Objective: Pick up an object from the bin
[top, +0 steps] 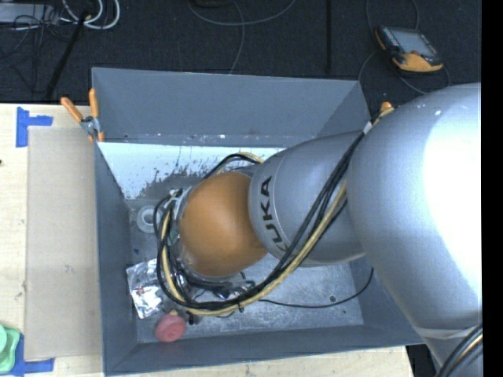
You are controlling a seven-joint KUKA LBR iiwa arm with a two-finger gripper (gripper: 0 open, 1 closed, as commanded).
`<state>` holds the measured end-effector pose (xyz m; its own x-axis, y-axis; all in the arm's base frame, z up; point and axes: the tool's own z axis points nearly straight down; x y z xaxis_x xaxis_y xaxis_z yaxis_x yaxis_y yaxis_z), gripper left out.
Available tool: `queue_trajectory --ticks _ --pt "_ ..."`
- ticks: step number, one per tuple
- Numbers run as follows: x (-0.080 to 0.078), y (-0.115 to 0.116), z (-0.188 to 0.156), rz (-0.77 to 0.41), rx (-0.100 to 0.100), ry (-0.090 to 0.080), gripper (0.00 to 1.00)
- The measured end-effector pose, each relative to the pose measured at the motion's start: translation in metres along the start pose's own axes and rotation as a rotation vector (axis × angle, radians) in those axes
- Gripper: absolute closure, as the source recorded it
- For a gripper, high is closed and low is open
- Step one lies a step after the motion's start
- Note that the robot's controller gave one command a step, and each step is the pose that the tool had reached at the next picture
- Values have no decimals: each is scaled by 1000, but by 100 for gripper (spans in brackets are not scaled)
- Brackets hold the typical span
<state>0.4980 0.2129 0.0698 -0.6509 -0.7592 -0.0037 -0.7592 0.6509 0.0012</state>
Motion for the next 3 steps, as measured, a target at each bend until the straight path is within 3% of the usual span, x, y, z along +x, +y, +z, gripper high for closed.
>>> queue_trajectory --ticks 1,2,3 --pt "-12 20 -83 -25 3 -4 100" --pt "11 2 -168 -18 6 -3 100" --pt "15 10 -115 202 0 7 100"
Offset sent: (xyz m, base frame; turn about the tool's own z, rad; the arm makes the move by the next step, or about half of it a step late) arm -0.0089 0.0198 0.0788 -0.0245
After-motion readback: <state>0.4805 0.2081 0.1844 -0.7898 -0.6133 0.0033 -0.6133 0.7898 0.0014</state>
